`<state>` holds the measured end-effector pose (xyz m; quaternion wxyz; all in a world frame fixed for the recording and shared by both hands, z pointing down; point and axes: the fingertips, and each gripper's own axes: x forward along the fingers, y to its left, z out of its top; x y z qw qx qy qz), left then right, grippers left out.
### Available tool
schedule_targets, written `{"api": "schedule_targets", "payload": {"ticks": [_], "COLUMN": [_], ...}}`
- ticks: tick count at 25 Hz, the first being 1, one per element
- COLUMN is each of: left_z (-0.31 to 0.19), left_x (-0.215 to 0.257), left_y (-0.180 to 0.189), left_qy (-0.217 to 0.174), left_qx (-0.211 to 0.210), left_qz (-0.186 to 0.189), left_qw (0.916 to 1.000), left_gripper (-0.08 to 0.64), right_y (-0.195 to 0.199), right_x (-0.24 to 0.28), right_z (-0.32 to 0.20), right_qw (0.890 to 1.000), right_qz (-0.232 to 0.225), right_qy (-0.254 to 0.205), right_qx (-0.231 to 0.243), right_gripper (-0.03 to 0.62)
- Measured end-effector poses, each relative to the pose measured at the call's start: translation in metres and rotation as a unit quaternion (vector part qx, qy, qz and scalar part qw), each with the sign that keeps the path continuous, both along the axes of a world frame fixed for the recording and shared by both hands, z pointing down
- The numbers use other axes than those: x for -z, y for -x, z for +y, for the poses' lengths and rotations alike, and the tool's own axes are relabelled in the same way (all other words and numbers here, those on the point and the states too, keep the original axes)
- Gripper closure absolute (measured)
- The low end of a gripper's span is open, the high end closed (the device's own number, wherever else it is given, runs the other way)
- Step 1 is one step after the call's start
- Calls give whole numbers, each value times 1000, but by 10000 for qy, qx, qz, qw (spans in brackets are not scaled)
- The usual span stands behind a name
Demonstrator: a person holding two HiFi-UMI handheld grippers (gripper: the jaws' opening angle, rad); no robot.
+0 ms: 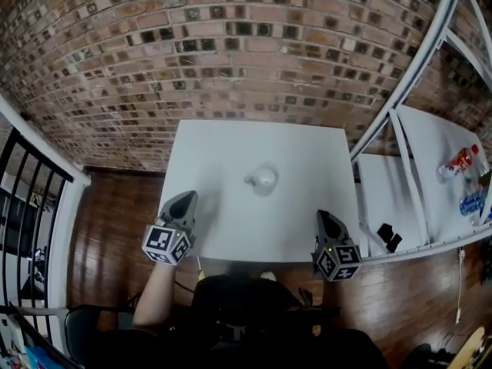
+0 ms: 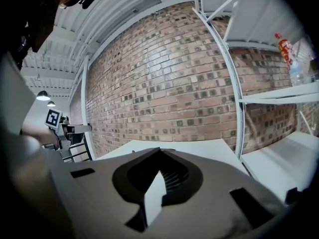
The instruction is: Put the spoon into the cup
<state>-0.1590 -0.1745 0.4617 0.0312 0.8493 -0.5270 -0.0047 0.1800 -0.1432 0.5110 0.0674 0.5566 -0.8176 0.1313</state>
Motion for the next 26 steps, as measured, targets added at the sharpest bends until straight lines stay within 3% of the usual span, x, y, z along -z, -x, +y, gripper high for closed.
{"api": "schedule_targets", "payload": {"ticks": [8,17,26], "left_z": [19,27,32], "left_x": [-4,-19,-24], "left_y": [32,23,16], "left_qy": [-15,134,269], "left_qx": [323,192,103], "left_qz": [370,648,690], "left_qw": [9988,9976,9972], "left_gripper": [557,557,557], "right_y": [-5,-8,-15], "right_x": [3,4,3], "right_z": [7,14,24], "right_qw": [9997,9995,9993], "right_qz": [-87,-153,-135], "right_qy": [-123,-153,-142], "right_qx": [-180,-248,-324], "right_gripper": [591,591,591]}}
